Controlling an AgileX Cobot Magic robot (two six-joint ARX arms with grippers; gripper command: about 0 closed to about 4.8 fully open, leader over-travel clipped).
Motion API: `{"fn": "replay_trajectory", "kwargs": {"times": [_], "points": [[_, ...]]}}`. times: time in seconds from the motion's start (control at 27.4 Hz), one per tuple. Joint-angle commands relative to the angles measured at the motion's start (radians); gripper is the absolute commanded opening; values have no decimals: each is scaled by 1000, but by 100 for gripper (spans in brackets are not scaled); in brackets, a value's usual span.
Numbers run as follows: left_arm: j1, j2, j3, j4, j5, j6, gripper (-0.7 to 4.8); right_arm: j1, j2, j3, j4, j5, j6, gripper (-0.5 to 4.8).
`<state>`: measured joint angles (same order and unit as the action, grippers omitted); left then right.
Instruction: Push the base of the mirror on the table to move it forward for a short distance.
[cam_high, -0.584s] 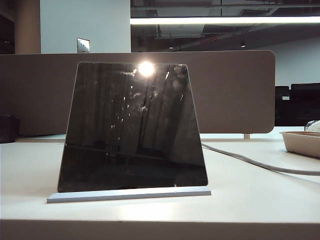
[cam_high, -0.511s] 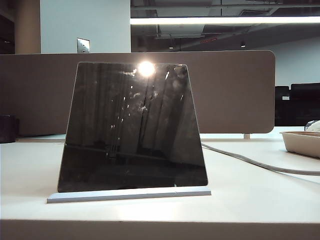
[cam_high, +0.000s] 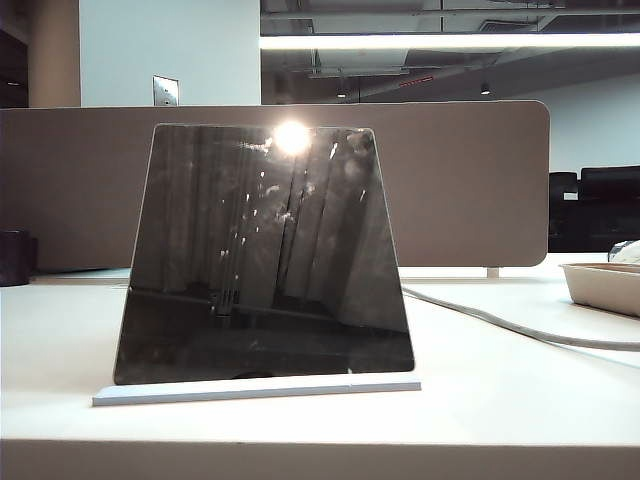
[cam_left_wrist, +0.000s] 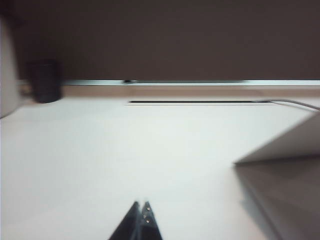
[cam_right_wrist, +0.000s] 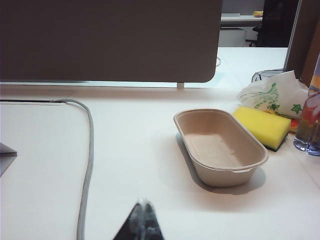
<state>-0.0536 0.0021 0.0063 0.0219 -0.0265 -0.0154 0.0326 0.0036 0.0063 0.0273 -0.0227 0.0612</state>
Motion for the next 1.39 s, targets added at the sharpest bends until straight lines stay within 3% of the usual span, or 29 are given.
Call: {"fn": "replay_trajectory", "kwargs": {"times": [0.04, 0.22, 0.51, 0.66, 0.91, 1.13, 1.39], "points": [[-84, 0, 1, 9, 2, 4, -1, 1, 0, 5, 15, -17, -2, -1], [-225, 0, 1, 9, 2, 4, -1, 0, 0, 5, 16, -118, 59, -1], [-462, 0, 1, 9, 5, 4, -1, 0, 0, 6, 36, -398, 552, -2], [-494, 0, 1, 9, 4, 4, -1, 3, 0, 68, 61, -551, 756, -2], [-494, 0, 1, 9, 4, 4, -1, 20, 19, 275, 66, -572, 758, -3], [-494, 0, 1, 10, 4, 4, -1, 69, 233, 576, 39, -608, 735, -4], [-494, 0, 1, 10, 4, 4, -1, 156, 493, 838, -295, -608, 491, -5]]}}
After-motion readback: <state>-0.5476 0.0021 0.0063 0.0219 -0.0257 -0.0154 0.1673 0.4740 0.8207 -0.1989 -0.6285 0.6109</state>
